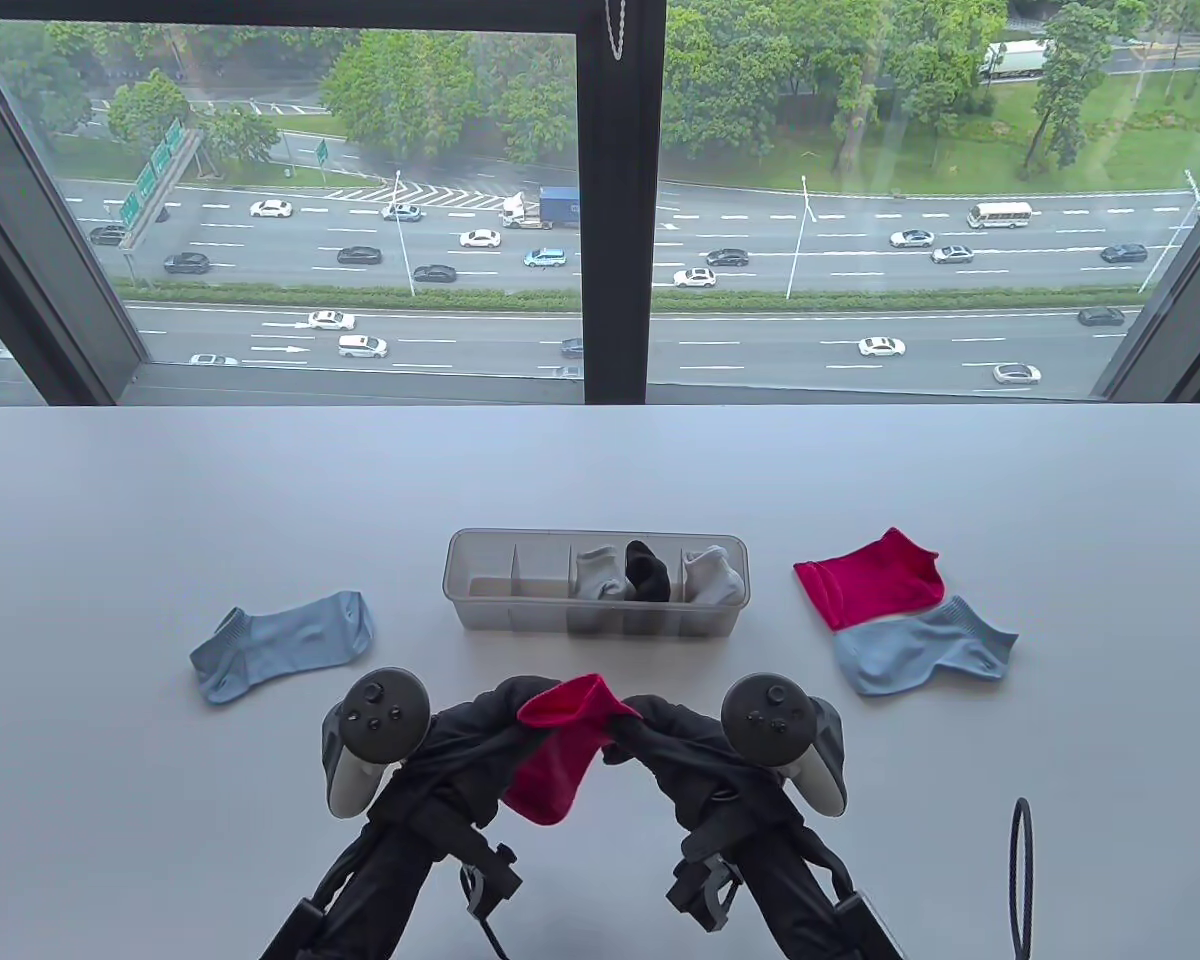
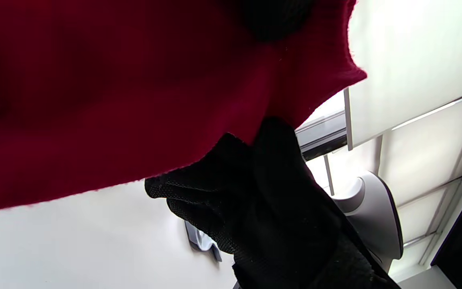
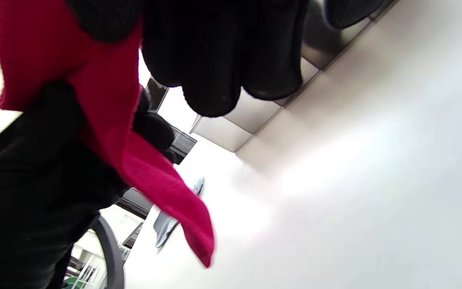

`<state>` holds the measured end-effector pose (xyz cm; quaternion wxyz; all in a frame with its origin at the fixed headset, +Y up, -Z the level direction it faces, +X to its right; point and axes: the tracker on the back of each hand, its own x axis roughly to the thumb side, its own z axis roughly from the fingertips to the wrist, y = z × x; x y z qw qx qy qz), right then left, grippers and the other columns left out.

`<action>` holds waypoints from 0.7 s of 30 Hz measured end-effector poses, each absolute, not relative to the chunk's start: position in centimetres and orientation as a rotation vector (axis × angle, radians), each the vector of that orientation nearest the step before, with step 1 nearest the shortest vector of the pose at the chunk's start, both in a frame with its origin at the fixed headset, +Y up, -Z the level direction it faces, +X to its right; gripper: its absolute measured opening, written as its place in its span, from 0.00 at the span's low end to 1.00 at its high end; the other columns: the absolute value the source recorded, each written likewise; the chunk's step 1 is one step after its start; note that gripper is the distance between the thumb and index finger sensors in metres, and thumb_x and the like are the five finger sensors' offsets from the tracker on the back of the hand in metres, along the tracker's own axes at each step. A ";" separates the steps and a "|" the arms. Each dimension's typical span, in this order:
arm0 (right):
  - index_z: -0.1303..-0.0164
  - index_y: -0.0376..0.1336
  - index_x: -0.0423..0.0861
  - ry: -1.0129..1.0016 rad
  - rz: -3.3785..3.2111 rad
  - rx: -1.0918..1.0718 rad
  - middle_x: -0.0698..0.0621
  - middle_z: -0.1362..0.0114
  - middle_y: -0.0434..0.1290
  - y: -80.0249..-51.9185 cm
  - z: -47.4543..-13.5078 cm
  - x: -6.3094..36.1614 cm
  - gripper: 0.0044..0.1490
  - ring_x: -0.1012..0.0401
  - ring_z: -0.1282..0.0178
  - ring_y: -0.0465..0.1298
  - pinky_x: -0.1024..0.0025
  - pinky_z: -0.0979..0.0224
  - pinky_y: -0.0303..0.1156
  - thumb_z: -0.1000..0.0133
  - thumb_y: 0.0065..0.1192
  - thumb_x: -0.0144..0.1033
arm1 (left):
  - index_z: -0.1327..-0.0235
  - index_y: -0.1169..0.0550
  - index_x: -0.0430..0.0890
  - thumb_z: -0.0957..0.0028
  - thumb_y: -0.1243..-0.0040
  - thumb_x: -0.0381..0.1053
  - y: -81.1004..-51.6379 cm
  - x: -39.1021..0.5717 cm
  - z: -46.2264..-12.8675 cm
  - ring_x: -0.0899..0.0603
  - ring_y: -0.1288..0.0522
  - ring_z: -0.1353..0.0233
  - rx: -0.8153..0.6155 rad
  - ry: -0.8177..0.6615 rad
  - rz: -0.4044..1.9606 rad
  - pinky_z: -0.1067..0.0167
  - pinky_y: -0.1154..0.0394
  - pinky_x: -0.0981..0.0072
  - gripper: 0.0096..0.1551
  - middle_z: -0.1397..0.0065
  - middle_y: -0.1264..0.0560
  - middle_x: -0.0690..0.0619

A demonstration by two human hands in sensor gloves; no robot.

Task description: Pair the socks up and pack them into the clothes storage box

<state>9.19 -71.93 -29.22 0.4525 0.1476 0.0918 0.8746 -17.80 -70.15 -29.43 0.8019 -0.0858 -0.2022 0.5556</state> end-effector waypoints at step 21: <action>0.30 0.66 0.47 0.119 2.044 0.577 0.54 0.53 0.82 -68.5 -28.3 9.0 0.25 0.57 0.50 0.83 0.43 0.25 0.67 0.35 0.59 0.44 | 0.37 0.23 0.39 0.36 0.49 0.43 -69.1 -16.3 -28.8 0.36 0.15 0.45 -0.265 -0.552 1.205 0.40 0.24 0.37 0.20 0.45 0.15 0.41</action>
